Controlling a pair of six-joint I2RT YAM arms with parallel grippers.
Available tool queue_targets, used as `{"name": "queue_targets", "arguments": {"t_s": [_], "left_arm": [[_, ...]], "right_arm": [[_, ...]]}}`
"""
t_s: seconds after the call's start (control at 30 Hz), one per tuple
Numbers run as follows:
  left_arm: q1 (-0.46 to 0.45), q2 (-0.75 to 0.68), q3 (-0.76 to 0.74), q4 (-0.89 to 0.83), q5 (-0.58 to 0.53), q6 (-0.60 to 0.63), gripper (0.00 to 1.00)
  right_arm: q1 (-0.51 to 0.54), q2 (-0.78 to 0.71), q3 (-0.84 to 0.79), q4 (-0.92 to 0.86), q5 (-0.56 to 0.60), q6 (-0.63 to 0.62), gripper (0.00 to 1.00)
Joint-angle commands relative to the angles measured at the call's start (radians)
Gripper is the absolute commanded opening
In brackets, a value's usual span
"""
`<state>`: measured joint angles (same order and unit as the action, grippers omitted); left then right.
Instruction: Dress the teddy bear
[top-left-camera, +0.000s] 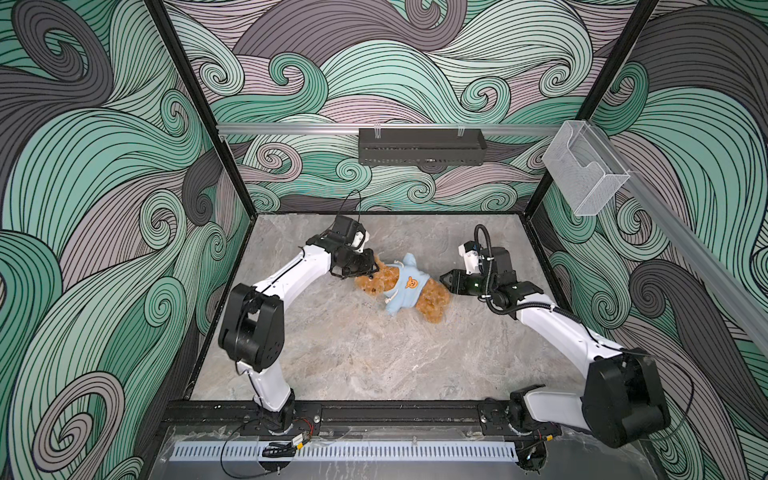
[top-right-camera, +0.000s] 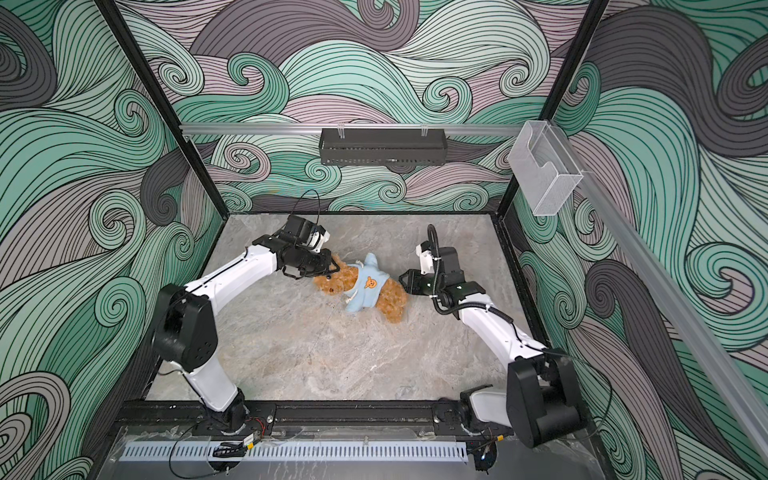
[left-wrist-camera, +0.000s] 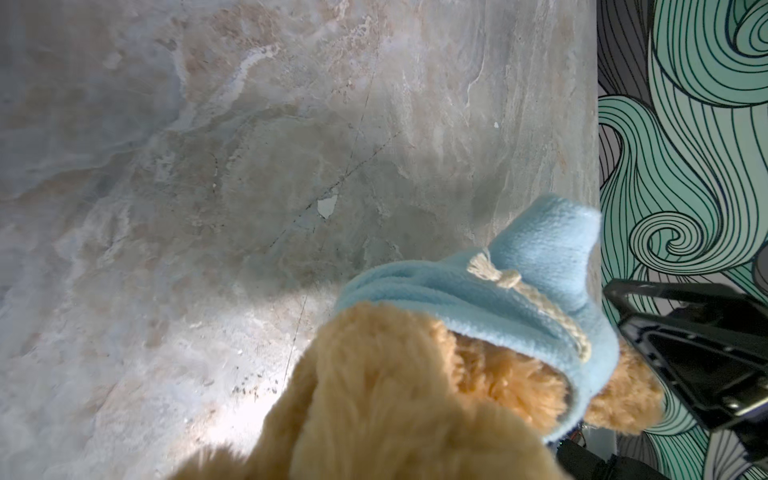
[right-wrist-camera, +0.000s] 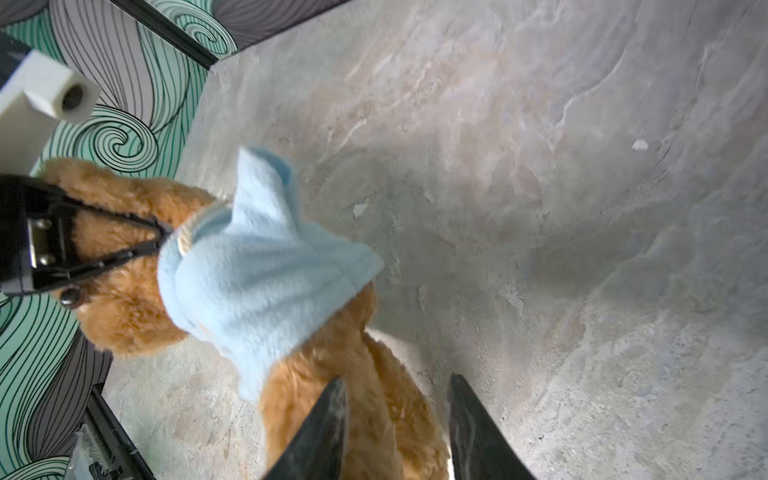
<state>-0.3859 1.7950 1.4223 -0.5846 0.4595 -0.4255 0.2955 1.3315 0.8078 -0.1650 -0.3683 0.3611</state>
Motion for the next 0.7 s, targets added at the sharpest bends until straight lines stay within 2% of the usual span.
{"name": "queue_targets", "arguments": {"t_s": [0.0, 0.1, 0.17, 0.2, 0.27, 0.3, 0.4, 0.5, 0.57, 0.67], "left_arm": [[0.008, 0.133, 0.117, -0.069, 0.150, 0.028, 0.29], [0.010, 0.242, 0.249, -0.138, 0.089, 0.059, 0.51], [0.013, 0.303, 0.372, -0.223, -0.036, 0.099, 0.67], [0.019, 0.323, 0.429, -0.253, -0.093, 0.118, 0.79], [0.030, 0.339, 0.514, -0.295, -0.183, 0.135, 0.94], [0.037, 0.336, 0.542, -0.300, -0.223, 0.140, 0.98], [0.056, 0.277, 0.544, -0.268, -0.329, 0.141, 0.99], [0.061, 0.179, 0.462, -0.210, -0.411, 0.138, 0.99], [0.060, 0.090, 0.344, -0.168, -0.422, 0.106, 0.99], [0.039, -0.110, 0.028, -0.008, -0.358, 0.040, 0.92]], "right_arm": [[0.031, 0.043, -0.066, 0.014, -0.039, 0.051, 0.40], [0.055, 0.082, -0.094, 0.012, -0.029, 0.056, 0.35], [0.061, 0.099, -0.123, 0.018, -0.016, 0.058, 0.31], [0.061, 0.102, -0.136, 0.019, -0.012, 0.060, 0.30], [0.062, 0.100, -0.145, 0.000, 0.007, 0.052, 0.29], [0.061, 0.093, -0.143, -0.023, 0.029, 0.039, 0.29], [0.062, 0.059, -0.127, -0.082, 0.086, 0.007, 0.30], [0.059, 0.007, -0.091, -0.161, 0.187, -0.036, 0.32], [0.060, -0.034, -0.059, -0.226, 0.244, -0.070, 0.35], [0.073, -0.118, -0.025, -0.227, 0.219, -0.142, 0.39]]}}
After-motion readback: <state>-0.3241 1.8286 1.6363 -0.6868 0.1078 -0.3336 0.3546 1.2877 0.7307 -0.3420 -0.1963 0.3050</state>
